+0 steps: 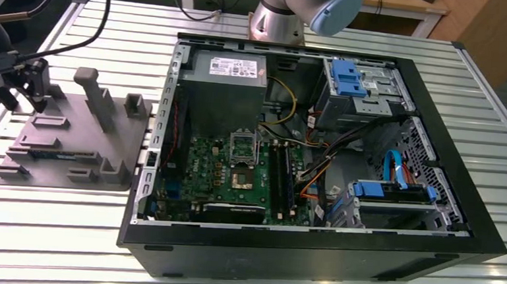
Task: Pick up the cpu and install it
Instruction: 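Pick up the cpu and move it towards the insertion slot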
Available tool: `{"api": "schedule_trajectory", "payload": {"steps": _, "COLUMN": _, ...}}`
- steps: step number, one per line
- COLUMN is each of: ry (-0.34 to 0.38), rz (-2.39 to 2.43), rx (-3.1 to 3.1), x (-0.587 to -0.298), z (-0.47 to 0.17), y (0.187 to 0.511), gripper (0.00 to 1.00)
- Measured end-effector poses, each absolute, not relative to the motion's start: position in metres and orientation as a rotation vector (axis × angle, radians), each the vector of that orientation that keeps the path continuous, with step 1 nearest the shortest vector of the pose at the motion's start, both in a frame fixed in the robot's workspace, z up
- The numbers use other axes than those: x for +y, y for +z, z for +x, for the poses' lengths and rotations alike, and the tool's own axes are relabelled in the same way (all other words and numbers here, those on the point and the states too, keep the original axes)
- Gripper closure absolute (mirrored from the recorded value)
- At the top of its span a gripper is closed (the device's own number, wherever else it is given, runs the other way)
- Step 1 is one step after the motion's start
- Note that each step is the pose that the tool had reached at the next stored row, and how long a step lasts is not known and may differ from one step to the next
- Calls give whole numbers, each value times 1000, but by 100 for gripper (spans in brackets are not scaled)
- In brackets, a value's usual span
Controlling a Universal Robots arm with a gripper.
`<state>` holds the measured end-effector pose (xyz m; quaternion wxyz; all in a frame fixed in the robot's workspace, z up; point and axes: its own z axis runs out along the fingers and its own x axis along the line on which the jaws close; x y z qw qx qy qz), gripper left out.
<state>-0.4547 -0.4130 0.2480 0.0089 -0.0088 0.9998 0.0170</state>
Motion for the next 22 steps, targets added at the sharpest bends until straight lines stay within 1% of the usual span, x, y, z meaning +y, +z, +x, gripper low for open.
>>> {"api": "schedule_trajectory", "payload": {"steps": 22, "ry": 53, "rz": -27, "rx": 3123, "x": -413, "z": -455, "y": 252, "gripper": 53}}
